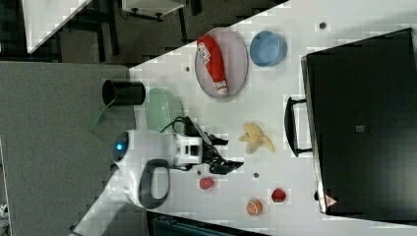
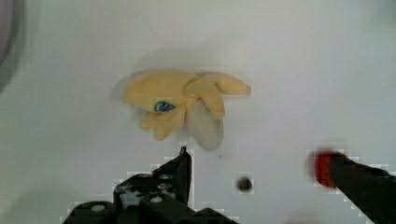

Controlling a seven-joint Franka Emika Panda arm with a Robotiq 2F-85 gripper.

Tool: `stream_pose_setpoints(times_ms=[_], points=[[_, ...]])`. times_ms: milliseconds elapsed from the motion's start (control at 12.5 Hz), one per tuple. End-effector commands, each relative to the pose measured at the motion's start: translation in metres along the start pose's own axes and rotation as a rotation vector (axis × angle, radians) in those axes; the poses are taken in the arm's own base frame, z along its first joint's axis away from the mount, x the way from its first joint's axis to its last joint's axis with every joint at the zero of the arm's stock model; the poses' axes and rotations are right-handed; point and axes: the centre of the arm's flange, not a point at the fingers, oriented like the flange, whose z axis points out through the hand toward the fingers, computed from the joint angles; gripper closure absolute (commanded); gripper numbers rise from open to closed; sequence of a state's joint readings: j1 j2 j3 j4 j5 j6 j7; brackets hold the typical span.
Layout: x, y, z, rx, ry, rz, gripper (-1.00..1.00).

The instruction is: Pick Banana and place it in mug.

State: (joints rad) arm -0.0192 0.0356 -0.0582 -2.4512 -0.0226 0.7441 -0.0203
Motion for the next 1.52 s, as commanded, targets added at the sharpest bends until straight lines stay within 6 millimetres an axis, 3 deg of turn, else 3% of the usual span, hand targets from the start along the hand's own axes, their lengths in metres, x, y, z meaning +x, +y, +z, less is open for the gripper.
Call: stream_pose_setpoints(times_ms=[80,480,960,1040,1440,1520], points=[[0.003,-0.009,-0.006,0.089,0.089,-0.042,-1.00],[0.011,-0.021,0.069,0.087,0.102,-0.050,-1.00],[0.011,-0.026,0.123,0.095,0.119,-0.058,-1.00],[0.011,-0.028,0.125,0.108,0.131,-0.062,-0.93],[0.010,-0.032,0.121,0.125,0.146,-0.068,0.26],[0.011,-0.033,0.117,0.130,0.151,-0.067,0.32]])
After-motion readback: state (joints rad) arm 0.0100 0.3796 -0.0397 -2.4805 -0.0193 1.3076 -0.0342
